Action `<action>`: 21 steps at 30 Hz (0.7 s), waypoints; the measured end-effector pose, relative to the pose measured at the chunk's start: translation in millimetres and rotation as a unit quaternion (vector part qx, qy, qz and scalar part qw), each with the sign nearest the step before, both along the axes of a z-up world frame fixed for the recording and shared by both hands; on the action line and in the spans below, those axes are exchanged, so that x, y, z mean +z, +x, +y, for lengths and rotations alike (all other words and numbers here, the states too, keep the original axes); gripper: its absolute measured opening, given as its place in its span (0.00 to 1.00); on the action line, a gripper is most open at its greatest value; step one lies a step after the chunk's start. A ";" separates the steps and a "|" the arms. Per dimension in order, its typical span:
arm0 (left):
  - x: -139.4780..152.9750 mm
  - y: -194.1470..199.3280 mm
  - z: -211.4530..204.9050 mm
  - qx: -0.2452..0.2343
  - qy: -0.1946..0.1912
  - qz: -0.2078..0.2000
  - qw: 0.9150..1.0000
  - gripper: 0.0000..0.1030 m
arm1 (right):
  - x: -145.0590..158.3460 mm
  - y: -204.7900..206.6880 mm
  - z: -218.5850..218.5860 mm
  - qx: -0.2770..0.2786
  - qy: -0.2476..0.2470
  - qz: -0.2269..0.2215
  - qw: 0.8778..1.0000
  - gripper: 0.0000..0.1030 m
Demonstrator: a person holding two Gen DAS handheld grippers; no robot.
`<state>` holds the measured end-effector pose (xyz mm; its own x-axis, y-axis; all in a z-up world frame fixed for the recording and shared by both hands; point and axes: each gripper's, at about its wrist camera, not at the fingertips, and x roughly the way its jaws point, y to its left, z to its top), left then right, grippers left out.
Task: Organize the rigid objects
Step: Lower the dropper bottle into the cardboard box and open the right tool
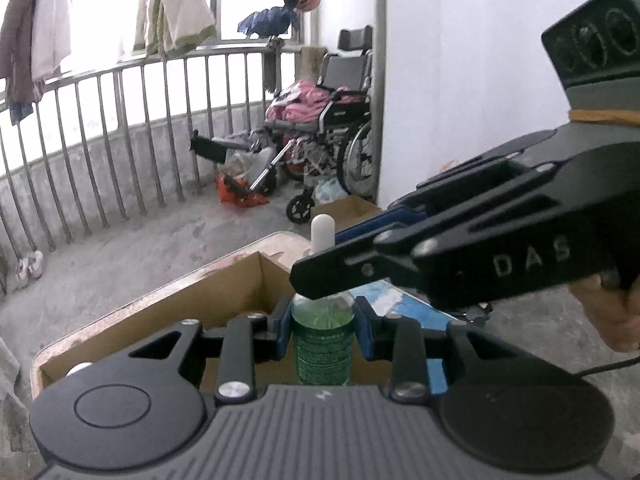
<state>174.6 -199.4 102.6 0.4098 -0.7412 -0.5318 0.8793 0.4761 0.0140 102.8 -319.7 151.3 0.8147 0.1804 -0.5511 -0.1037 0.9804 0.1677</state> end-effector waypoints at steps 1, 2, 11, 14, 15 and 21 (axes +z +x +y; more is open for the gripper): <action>-3.8 9.9 -6.7 0.002 0.005 0.006 1.000 0.33 | -1.9 9.3 -4.5 0.002 -0.007 0.004 1.000 0.18; -8.7 20.2 -13.8 0.005 0.011 0.013 1.000 0.33 | -5.4 19.9 -9.3 0.005 -0.013 0.010 1.000 0.18; -57.2 82.4 -44.3 0.015 0.061 0.082 0.995 0.33 | -59.3 98.7 -39.5 0.035 -0.029 0.079 0.996 0.18; -67.8 92.5 -42.1 0.016 0.070 0.098 0.993 0.33 | -73.8 106.6 -34.5 0.049 -0.040 0.096 0.993 0.18; -70.4 94.6 -42.1 0.015 0.072 0.102 0.992 0.33 | -76.5 110.7 -33.4 0.053 -0.046 0.100 0.993 0.18; -87.1 105.0 -48.2 0.014 0.100 0.133 0.986 0.33 | -93.8 125.4 -35.2 0.063 -0.057 0.139 0.987 0.18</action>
<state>279.6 -247.6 15.4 0.2543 -0.6006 -0.7580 0.8508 0.5116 -0.1199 228.2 -354.9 57.4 0.6045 0.1959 -0.7721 -0.1923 0.9765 0.0972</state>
